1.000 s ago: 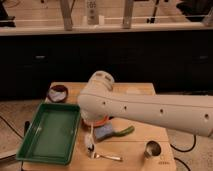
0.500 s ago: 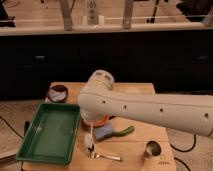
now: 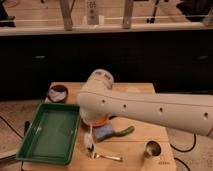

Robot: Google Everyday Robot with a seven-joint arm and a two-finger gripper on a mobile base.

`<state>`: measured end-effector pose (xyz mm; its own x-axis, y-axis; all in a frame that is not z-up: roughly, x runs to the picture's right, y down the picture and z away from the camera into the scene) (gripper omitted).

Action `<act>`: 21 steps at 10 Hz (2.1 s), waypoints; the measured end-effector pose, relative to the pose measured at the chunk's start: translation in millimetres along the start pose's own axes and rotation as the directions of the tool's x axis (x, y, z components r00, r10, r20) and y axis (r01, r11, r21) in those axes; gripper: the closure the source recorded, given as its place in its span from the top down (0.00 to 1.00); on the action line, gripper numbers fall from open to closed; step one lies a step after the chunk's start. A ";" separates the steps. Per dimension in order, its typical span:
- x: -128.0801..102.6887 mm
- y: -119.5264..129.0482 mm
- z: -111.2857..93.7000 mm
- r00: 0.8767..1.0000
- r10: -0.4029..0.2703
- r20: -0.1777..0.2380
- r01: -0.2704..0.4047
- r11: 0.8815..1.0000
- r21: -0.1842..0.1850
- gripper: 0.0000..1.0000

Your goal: Place brush in tray

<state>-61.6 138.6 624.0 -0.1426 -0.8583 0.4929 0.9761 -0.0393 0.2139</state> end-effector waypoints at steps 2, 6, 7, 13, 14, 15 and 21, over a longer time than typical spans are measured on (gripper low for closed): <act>0.0 -1.1 -0.8 1.000 -0.007 0.001 0.007 1.000 0.002 0.05; 0.2 -4.1 -2.0 1.000 -0.021 0.004 0.021 1.000 0.007 0.05; 0.3 -4.8 -2.4 1.000 -0.026 0.004 0.026 1.000 0.009 0.05; -0.1 -10.7 -3.8 0.998 -0.057 0.008 0.057 0.998 0.016 0.05; -0.3 -11.6 -4.1 0.998 -0.062 0.009 0.062 0.998 0.018 0.05; -0.5 -12.6 -4.5 0.998 -0.067 0.010 0.066 0.998 0.020 0.05; -1.8 -17.6 -5.2 0.994 -0.103 0.020 0.103 0.994 0.028 0.05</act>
<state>-77.6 138.3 615.0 -0.2461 -0.8391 0.4851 0.9512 -0.1128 0.2873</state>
